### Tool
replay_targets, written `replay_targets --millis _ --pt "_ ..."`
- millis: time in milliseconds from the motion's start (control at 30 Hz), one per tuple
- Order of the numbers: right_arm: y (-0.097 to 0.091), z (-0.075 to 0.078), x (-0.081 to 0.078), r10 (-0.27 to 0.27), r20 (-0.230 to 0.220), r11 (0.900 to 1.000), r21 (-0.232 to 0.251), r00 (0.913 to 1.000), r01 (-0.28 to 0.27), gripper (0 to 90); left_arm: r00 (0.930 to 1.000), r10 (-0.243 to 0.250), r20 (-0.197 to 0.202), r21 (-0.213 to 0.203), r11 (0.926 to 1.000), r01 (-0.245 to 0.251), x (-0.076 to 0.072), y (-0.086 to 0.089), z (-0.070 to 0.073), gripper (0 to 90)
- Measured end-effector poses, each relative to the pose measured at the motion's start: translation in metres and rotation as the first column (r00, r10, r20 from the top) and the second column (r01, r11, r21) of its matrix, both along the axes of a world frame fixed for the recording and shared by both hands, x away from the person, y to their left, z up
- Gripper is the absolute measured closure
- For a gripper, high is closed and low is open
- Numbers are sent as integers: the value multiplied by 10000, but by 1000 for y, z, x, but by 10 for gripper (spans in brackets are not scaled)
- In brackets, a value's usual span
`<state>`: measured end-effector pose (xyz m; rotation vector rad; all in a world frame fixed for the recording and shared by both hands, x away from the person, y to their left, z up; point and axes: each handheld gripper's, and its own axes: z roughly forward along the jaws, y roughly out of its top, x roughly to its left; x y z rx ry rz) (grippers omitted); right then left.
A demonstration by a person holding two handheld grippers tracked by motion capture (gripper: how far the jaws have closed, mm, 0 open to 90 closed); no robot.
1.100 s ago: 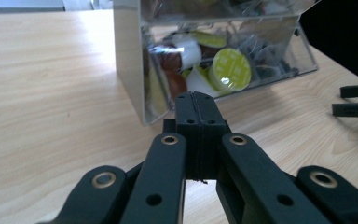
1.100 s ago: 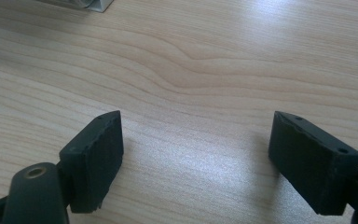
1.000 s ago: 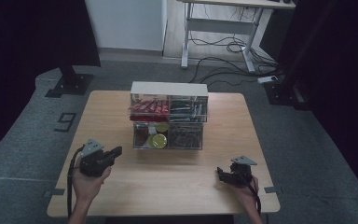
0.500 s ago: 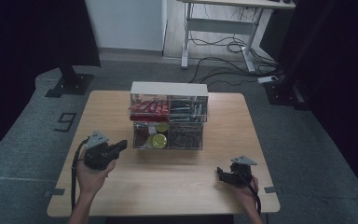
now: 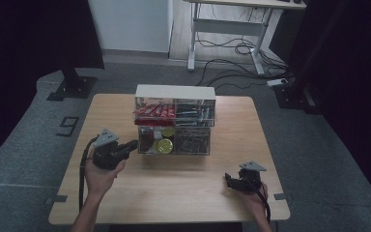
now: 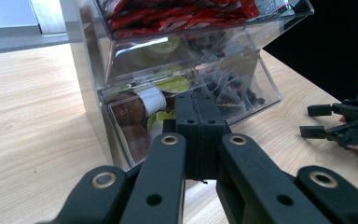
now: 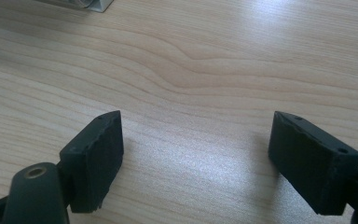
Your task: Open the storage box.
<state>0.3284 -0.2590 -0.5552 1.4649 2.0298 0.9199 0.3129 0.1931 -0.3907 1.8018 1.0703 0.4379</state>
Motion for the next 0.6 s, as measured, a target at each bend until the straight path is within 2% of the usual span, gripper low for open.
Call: replay_targets --millis 233,400,600 --pt "0 0 0 -1 0 10000 1 10000 1 183 9999 -124 84 48 9999 124 4 -7 9 900" --pt "0 0 0 -1 -1 10000 0 10000 1 183 9997 -256 7 -130 9996 256 8 -10 12 900" --pt "0 0 0 0 0 10000 1 10000 0 183 9997 -245 -10 -125 9996 245 13 -11 15 900"
